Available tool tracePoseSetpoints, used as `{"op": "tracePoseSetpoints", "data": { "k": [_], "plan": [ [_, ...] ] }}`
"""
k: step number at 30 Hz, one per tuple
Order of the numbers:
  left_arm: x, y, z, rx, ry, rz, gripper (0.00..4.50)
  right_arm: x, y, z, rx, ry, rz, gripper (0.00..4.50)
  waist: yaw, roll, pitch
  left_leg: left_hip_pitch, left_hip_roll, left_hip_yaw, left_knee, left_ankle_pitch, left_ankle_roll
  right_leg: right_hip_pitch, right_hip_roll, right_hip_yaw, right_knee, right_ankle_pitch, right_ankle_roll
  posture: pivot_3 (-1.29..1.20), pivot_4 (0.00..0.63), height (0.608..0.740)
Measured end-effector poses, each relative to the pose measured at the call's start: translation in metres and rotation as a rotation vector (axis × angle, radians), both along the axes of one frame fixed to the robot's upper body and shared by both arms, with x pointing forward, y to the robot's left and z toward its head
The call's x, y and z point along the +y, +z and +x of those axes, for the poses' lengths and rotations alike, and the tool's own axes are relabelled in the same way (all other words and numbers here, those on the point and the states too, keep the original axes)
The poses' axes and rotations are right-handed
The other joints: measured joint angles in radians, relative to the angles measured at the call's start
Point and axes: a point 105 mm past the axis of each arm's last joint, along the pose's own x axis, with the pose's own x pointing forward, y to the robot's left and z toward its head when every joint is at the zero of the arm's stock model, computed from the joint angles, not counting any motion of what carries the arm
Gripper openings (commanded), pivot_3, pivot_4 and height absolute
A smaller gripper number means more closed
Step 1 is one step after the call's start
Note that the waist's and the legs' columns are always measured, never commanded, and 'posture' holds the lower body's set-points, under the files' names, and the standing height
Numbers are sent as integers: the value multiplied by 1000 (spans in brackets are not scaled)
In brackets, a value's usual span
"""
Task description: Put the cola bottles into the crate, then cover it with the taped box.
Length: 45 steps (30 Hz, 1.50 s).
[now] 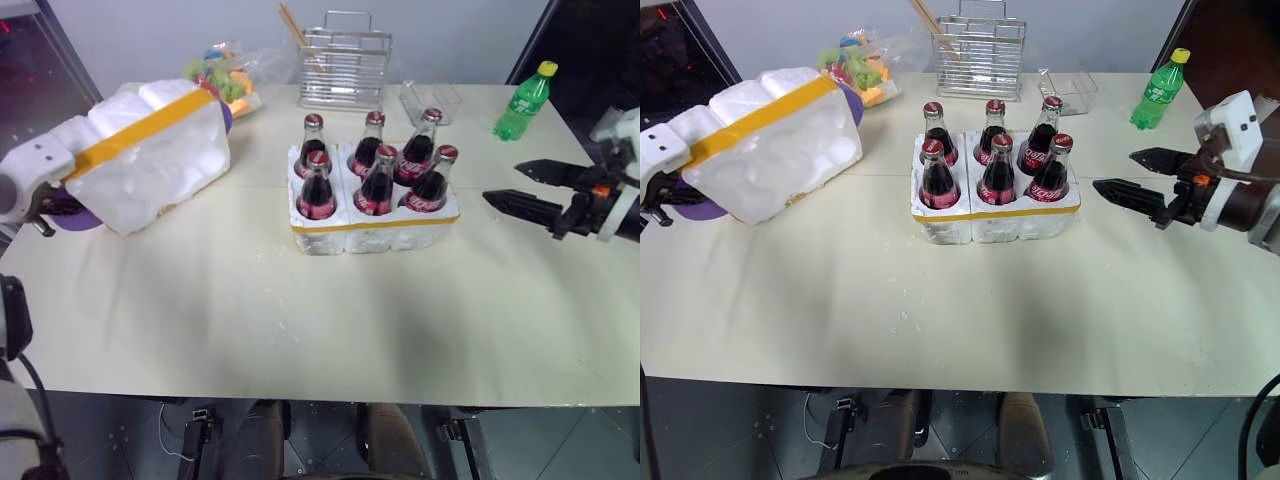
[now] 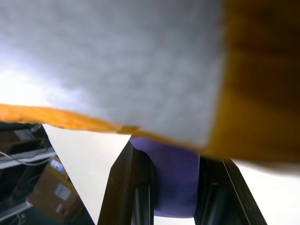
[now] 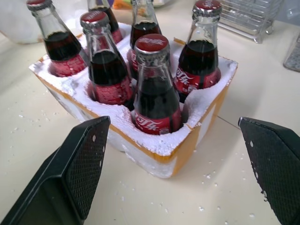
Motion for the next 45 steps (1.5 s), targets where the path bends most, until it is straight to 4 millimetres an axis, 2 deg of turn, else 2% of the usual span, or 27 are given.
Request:
{"op": "tracePoseSetpoints", "data": {
  "k": [4, 8, 11, 14, 18, 28, 35, 41, 45],
  "plan": [
    [-12, 28, 8, -112, -77, 4, 388, -4, 9, -3, -28, -11, -8, 4500, -1, -1, 0, 0, 0, 0, 0, 0, 0, 0, 0, 0, -1, 0, 0, 0, 150, 739],
    [-31, 63, 19, -243, -189, 94, 388, -9, 4, -6, -15, -28, -3, 4500, 2, -2, 0, 0, 0, 0, 0, 0, 0, 0, 0, 0, -1, 0, 0, 0, 150, 739],
    [-68, 90, 33, -370, -327, 145, 388, -9, 1, -7, -14, -37, -4, 4500, 5, -2, 0, 0, 0, 0, 1, 0, 0, 1, -1, 0, -1, 0, 0, 0, 150, 739],
    [-112, 104, 47, -461, -458, 213, 388, -11, -1, -8, -22, -50, 7, 4500, 4, -2, 0, 0, 0, 0, 1, 0, 0, 1, -1, 0, 0, 0, 0, 0, 150, 739],
    [-169, 114, 52, -575, -596, 296, 388, -12, -8, -10, -18, -62, 19, 4500, -5, -2, 0, 0, 0, 0, 0, 0, 0, 0, -1, 0, 0, 0, 0, 0, 150, 739],
    [-258, 106, 23, -676, -775, 379, 388, -16, -18, -18, -15, -101, 55, 4500, -4, -2, 0, 0, 0, 0, 3, 0, 0, 1, 0, 1, 2, 0, 0, 0, 150, 739],
    [-275, 108, 14, -694, -794, 441, 388, -16, -22, -17, -27, -126, 85, 4500, 1, -2, 0, 0, 0, 0, 3, 0, 0, 1, 0, 1, 2, 0, 0, 0, 150, 739],
    [-274, 92, 20, -700, -783, 613, 388, -17, -26, -15, -41, -145, 115, 4500, 1, -2, 0, 0, -1, 0, 3, 0, 0, 2, 0, 1, 2, 0, 0, 0, 150, 739],
    [-273, 72, 19, -675, -801, 662, 388, -18, -25, -15, -48, -155, 114, 4500, 0, -2, 0, 1, -1, -1, 3, 0, 0, 2, 0, 1, 2, 0, 0, 0, 150, 739]
  ]
}}
